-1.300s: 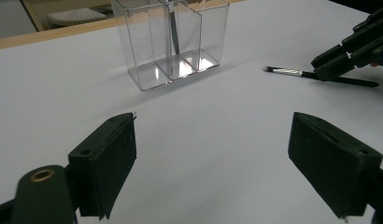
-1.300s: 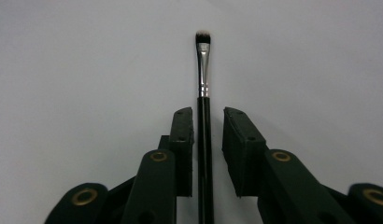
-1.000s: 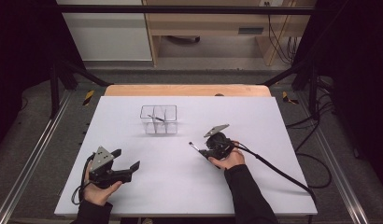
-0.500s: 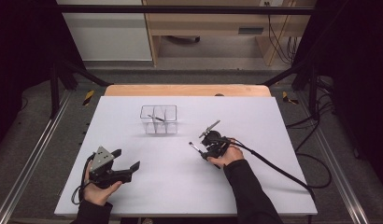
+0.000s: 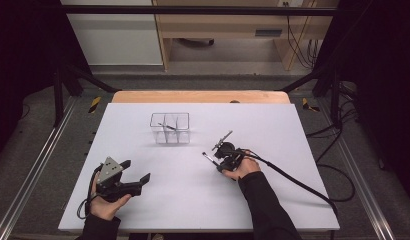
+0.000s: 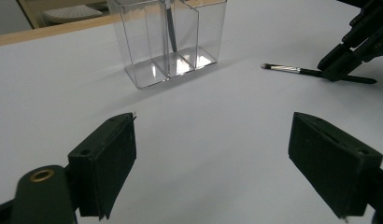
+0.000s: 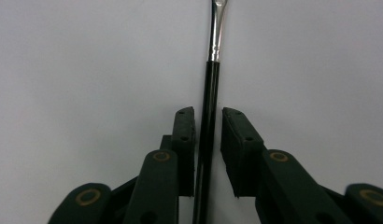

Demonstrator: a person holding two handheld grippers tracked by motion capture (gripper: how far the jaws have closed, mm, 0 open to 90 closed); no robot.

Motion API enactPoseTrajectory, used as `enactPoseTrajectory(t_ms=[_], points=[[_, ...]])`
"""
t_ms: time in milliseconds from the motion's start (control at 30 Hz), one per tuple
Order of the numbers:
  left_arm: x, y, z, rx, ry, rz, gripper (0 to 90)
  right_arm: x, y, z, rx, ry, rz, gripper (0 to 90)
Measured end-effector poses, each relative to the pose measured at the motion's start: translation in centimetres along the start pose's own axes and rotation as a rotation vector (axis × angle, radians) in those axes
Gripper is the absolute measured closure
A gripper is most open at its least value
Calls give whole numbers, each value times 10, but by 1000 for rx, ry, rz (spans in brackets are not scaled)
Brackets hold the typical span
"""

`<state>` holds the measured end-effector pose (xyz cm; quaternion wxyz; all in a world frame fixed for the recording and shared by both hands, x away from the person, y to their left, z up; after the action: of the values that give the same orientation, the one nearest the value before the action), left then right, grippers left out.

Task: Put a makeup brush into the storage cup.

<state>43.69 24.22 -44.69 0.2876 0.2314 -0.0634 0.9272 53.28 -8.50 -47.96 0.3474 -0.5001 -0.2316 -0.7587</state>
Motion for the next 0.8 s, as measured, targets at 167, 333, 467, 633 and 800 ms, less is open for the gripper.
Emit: enactPoseTrajectory(t_ms=[167,333,467,633,800], points=[[0,0,0,0,0,-1,144,0,-2,2,-3,-22,2,812],[0,0,0,2,-1,-2,144,0,-2,3,-6,-38,6,838],[0,0,0,2,-2,-3,145,-1,-3,4,6,-45,-4,842],[-1,0,0,4,-3,-4,145,0,-4,4,-2,-41,-8,844],[0,0,0,7,0,-3,145,4,-5,5,-9,-7,-13,844]])
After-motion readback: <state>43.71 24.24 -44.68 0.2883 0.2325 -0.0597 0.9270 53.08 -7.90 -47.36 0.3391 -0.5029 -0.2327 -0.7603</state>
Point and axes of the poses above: each handheld gripper's, and its own axes: x roughly backward along the jaws, z roughly out of its top, y roughly to its right, the point moved 3 cm from there along -x, roughly forward along the jaws
